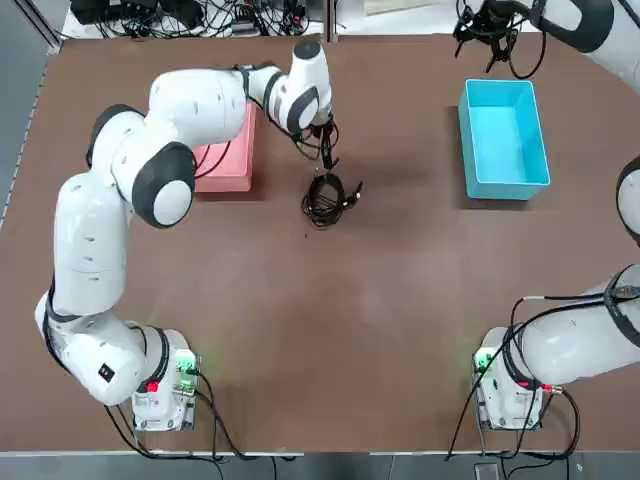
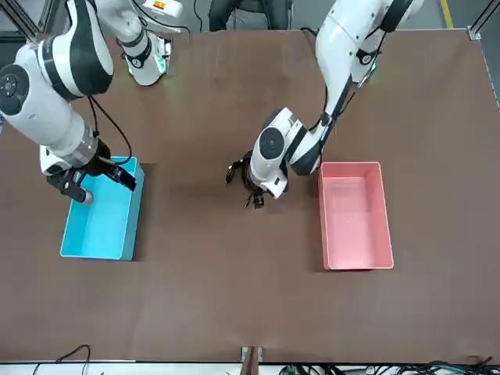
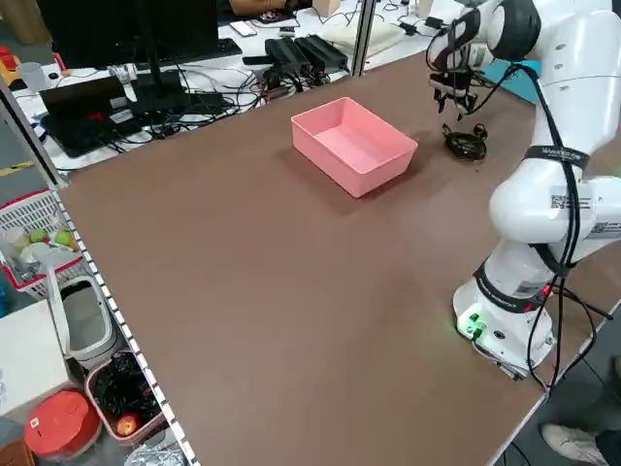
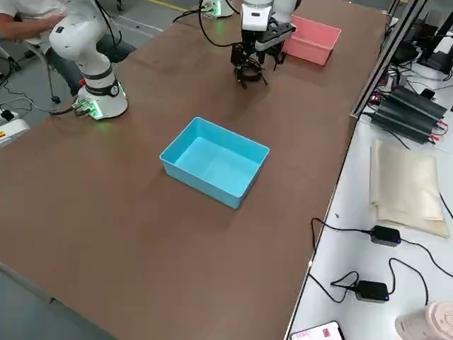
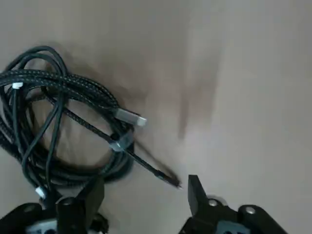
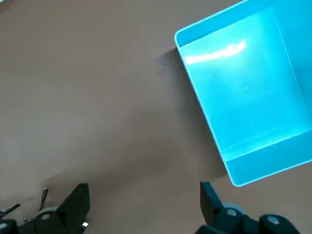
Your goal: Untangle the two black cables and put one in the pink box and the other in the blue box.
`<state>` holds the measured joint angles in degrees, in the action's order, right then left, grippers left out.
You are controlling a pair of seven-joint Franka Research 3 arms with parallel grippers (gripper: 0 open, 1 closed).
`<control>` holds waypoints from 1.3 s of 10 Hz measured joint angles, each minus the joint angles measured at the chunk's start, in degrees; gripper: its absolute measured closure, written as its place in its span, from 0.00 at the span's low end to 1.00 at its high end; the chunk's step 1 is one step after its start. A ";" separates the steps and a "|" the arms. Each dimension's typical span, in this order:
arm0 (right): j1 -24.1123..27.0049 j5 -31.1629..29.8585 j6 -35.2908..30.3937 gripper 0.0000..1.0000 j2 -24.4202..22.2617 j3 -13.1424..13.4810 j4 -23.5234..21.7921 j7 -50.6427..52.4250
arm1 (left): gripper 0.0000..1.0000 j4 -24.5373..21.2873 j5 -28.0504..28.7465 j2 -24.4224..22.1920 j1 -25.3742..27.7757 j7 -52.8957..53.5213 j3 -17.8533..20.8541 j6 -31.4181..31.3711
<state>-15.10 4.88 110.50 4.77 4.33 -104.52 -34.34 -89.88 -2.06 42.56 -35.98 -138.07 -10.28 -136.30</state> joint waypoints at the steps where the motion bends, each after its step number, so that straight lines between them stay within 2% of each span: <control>1: -0.24 0.00 0.17 0.00 0.06 0.00 -0.27 -0.26 | 0.22 -1.04 0.00 0.37 -0.34 -0.18 0.04 -0.79; 8: -1.11 0.01 3.31 0.00 0.27 0.01 -2.62 -1.37 | 0.35 -2.66 2.10 1.69 -1.43 -3.40 0.15 -0.92; 9: -1.11 0.01 3.31 0.00 0.27 0.02 -2.66 -1.38 | 0.44 -2.74 3.56 2.06 -1.85 -3.98 0.15 -1.27; 11: -1.12 0.01 3.31 0.00 0.27 0.02 -2.68 -1.39 | 0.48 -2.74 4.56 2.37 -2.05 -4.25 0.34 -2.09; 12: -1.12 0.01 3.31 0.00 0.27 0.02 -2.68 -1.41 | 0.55 -2.69 4.73 2.37 -2.05 -4.25 0.46 -2.39; 13: -1.12 0.01 3.31 0.00 0.27 0.02 -2.68 -1.56 | 0.73 -2.48 4.80 2.35 -2.03 -4.25 0.69 -2.69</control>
<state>-16.21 4.89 113.81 5.04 4.36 -107.21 -35.90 -92.36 2.74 44.91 -38.00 -142.31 -9.60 -138.99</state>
